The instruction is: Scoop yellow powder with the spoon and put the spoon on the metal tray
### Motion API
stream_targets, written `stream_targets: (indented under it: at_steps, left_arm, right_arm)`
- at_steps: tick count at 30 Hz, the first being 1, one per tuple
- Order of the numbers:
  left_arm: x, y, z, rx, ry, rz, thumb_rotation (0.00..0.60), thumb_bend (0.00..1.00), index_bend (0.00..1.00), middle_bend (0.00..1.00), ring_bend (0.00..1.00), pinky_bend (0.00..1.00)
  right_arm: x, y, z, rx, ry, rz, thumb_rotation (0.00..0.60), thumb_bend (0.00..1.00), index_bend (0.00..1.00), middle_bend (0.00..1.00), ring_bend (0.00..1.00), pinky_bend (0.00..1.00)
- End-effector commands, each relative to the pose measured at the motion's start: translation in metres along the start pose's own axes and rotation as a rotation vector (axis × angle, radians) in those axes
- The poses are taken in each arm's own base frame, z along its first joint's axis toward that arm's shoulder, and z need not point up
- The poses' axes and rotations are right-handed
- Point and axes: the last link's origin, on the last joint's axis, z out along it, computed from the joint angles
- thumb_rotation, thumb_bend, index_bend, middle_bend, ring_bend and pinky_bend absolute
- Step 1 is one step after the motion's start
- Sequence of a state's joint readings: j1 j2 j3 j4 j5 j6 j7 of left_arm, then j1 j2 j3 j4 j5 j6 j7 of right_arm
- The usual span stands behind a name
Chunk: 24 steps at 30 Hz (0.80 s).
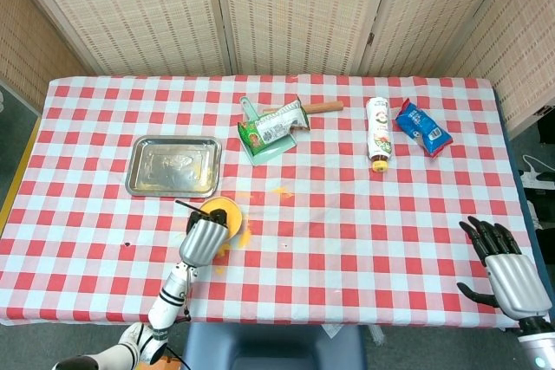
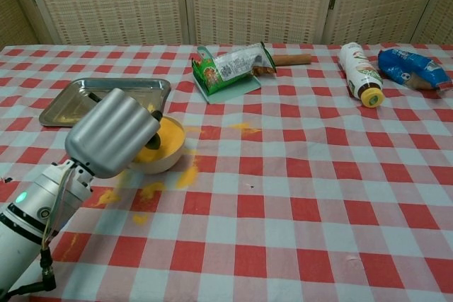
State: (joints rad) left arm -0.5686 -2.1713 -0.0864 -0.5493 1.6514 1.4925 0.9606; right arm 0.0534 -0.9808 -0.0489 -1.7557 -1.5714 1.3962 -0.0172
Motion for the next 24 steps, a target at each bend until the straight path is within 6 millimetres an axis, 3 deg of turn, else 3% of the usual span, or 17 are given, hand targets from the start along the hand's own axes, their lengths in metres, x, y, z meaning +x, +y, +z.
stream_targets:
  at_steps: [1, 24]
  left_arm:
    - [-0.0007, 0.0017, -0.0024, -0.009, -0.001, 0.0, 0.6, 0.65, 0.99, 1.0, 1.0, 1.0]
    - [-0.0047, -0.003, -0.0075, 0.0, -0.007, -0.018, 0.6, 0.63, 0.96, 1.0, 1.0, 1.0]
  right_arm:
    - [0.0002, 0.0, -0.0005, 0.002, 0.0, 0.001, 0.6, 0.11, 0.0, 0.0, 0.0, 0.0]
    - [-0.0014, -0.0017, -0.0004, 0.011, -0.009, 0.0, 0.6, 0.11, 0.0, 0.0, 0.0, 0.0]
